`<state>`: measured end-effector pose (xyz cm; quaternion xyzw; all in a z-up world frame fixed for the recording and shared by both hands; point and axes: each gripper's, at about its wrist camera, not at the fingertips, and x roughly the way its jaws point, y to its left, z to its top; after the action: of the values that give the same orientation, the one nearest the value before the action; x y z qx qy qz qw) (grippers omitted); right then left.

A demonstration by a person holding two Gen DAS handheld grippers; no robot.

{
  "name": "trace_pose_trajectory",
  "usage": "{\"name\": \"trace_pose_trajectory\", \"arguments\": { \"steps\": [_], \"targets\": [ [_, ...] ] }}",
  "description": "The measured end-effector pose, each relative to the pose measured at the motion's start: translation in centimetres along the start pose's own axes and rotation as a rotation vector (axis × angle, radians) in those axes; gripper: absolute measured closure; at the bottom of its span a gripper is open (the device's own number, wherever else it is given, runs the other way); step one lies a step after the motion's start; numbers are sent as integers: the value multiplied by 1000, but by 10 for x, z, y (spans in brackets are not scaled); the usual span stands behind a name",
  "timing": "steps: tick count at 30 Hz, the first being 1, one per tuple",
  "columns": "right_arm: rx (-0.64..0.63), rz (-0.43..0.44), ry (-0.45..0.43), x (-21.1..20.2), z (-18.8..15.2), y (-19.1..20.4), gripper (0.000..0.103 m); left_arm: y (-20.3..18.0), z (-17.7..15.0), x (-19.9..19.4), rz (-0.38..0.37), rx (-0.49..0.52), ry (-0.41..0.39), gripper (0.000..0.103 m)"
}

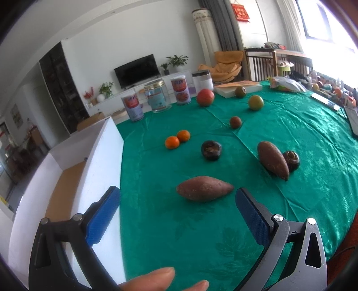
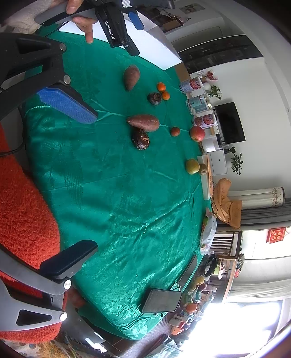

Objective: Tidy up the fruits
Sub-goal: 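Move the left gripper over the large sweet potato on the cloth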

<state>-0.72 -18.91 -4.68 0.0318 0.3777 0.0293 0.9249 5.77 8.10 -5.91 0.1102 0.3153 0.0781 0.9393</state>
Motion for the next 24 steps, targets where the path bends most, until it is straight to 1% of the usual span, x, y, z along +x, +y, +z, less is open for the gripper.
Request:
{"name": "trace_pose_trajectory", "arguments": {
  "steps": [16, 19, 21, 24],
  "targets": [
    [4, 5, 21, 5, 0, -1, 0, 39, -4, 18, 70, -71, 31, 1],
    [6, 6, 25, 7, -1, -1, 0, 43, -5, 21, 62, -94, 37, 1],
    [7, 6, 28, 7, 0, -1, 0, 41, -4, 22, 71, -83, 36, 1],
    [8, 7, 25, 7, -1, -2, 0, 41, -4, 18, 65, -76, 28, 1]
  ]
}}
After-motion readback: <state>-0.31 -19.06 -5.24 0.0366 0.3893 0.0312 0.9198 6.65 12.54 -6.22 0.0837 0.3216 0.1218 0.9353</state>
